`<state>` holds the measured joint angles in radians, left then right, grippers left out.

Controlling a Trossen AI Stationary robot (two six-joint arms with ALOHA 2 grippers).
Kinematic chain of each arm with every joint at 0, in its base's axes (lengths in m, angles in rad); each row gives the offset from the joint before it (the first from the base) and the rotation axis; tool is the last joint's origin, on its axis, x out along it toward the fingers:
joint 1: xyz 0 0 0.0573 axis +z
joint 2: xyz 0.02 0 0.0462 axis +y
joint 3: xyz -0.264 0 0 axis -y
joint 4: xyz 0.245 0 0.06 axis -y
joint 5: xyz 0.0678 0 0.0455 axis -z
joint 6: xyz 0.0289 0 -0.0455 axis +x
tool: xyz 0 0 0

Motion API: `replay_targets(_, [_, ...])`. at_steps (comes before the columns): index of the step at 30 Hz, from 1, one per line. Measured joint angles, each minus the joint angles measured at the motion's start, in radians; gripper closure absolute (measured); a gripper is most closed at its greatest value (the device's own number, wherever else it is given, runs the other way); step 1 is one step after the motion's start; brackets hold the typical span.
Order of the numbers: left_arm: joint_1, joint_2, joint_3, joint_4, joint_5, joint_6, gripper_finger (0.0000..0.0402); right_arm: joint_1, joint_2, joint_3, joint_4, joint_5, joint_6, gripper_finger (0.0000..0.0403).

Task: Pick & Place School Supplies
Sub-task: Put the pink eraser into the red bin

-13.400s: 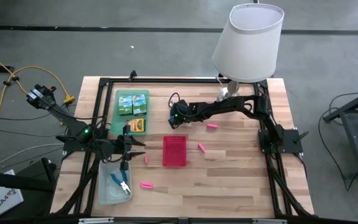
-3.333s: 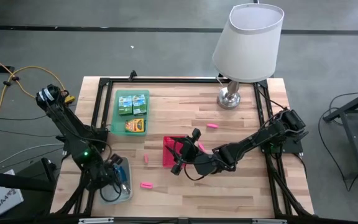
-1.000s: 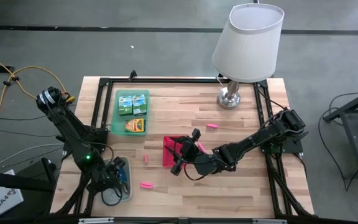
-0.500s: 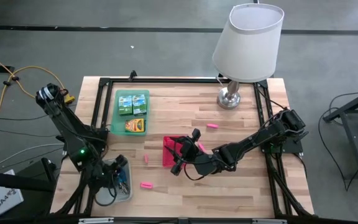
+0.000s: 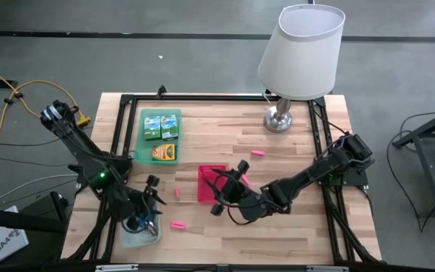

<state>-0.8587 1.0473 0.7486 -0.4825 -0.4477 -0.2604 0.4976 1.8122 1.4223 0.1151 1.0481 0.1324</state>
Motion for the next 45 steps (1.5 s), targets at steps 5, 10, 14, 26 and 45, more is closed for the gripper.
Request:
replay_targets(5, [0.024,-0.002,0.000,0.040,0.016,0.063,0.0261,0.016,0.000,0.000,0.000,-0.004,0.005,0.0237])
replay_targets(10, [0.056,-0.001,0.000,0.039,0.090,0.239,0.0261,0.029,0.000,0.000,0.000,-0.007,0.023,0.0237])
replay_targets(14, [0.108,-0.001,0.000,0.039,0.152,0.337,0.0261,0.040,0.000,0.000,-0.003,-0.023,0.063,0.0237])
replay_targets(26, [0.364,0.011,0.000,-0.050,0.367,0.609,0.0261,0.091,0.000,0.000,-0.112,-0.037,0.229,0.0237])
replay_targets(45, [0.580,0.221,0.000,-0.066,0.529,0.932,0.0262,0.191,0.000,0.000,-0.139,-0.007,0.292,0.0237])
